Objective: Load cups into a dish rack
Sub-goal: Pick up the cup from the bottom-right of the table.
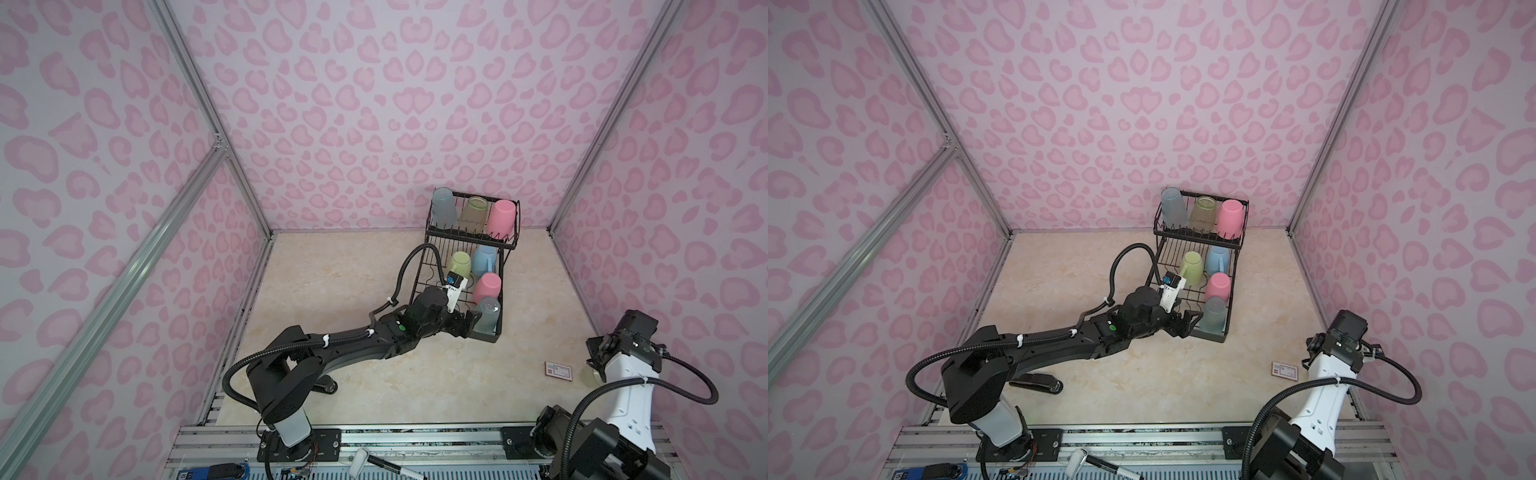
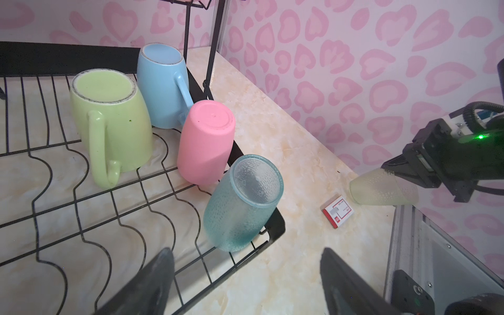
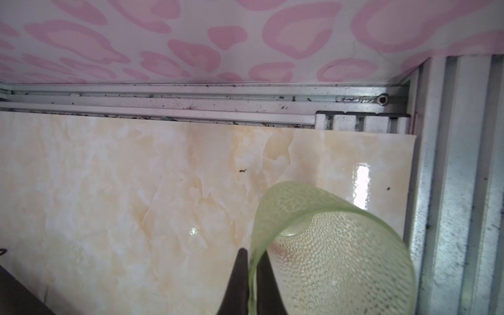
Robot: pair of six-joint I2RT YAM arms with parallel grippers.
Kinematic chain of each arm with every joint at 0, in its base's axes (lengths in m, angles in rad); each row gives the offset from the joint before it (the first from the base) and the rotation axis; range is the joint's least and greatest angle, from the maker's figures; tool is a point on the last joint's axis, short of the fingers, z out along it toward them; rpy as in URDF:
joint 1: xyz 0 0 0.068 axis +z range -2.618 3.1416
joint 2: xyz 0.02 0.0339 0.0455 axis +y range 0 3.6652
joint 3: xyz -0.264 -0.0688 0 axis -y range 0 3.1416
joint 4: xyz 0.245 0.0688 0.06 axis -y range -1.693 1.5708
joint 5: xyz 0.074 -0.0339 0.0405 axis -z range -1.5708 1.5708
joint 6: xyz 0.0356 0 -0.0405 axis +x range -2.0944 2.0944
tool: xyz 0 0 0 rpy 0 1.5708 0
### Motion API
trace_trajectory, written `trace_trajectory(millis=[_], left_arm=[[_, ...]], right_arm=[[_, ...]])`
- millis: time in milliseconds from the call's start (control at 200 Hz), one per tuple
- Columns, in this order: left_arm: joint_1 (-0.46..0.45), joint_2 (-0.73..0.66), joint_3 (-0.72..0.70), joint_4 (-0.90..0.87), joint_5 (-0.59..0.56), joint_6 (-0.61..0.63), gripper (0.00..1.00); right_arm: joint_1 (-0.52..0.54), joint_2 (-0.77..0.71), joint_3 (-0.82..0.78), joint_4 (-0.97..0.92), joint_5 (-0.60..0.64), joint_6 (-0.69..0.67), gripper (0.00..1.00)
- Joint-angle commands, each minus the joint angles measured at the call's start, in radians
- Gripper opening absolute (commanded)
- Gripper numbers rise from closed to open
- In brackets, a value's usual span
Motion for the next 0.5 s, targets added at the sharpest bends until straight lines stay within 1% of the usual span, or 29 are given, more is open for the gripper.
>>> trace_trajectory(millis=[0, 325, 345, 495], left_arm=[[0.001, -0.031, 0.016, -0.023, -0.018, -0.011, 0.86], [0.003, -0.062, 0.017, -0.084, -0.054, -0.060, 0.86], [0.004, -0.062, 0.017, -0.113, -0.057, -0.062, 0.86], [0.005, -0.063, 0.038, -0.169, -0.095, -0.072, 0.86]], right_arm=[[0.034, -0.029, 0.000, 0.009, 0.021, 0.008, 0.00], [0.160, -0.136, 0.007, 0.021, 0.051, 0.017, 0.00], [0.168, -0.143, 0.009, 0.022, 0.053, 0.015, 0.00], [0.239, -0.210, 0.008, 0.038, 0.075, 0.007, 0.00]])
